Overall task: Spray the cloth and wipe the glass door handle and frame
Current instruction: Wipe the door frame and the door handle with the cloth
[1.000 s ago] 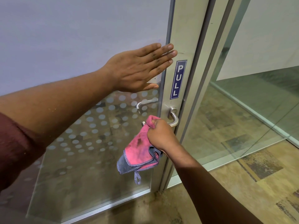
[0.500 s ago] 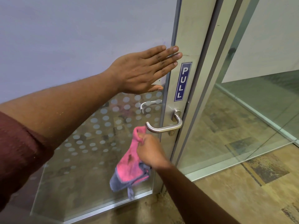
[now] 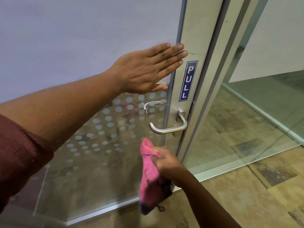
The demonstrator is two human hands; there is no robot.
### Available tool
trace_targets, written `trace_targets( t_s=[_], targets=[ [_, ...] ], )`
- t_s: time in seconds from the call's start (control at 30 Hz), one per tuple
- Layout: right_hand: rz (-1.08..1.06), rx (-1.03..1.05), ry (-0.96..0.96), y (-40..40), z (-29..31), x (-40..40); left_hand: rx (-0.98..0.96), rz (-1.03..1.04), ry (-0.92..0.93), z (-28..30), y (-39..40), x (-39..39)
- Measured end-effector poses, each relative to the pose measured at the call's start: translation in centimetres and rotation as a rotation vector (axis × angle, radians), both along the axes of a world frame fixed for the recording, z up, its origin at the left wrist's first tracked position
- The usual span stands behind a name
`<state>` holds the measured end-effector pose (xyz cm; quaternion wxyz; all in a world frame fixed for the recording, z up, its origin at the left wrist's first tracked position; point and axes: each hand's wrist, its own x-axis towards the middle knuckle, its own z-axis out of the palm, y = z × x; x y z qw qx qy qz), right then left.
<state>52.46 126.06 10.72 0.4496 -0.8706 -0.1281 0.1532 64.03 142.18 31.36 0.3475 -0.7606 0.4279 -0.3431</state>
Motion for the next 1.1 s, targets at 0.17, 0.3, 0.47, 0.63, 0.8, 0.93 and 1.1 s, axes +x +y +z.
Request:
trace_targets(
  t_s=[0.17,0.3,0.47,0.63,0.8,0.93,1.1],
  targets=[
    [-0.077,-0.361,-0.226,-3.0,0.3,0.0,0.012,0.016,-0.002,0.0,0.0,0.0],
    [-0.09,-0.376,-0.231,-4.9,0.8,0.4,0.024,0.01,-0.024,0.0,0.1,0.0],
    [-0.3,0.041,-0.013,-6.7,0.4,0.9,0.021,0.014,-0.026,0.0,0.0,0.0],
    [-0.44,0.408,0.166,-7.1,0.4,0.7,0.015,0.008,-0.032,0.0,0.1,0.0],
    [-0.555,0.61,0.183,-8.0,1.6,0.8,0.021,0.01,-0.036,0.0,0.0,0.0],
    [-0.55,0.685,0.137,-9.4,3.6,1.7,0.024,0.007,-0.038,-0.1,0.1,0.0],
    [-0.544,0.735,0.024,-8.5,4.8,3.1,0.02,0.007,-0.05,-0.1,0.1,0.1]
  ],
)
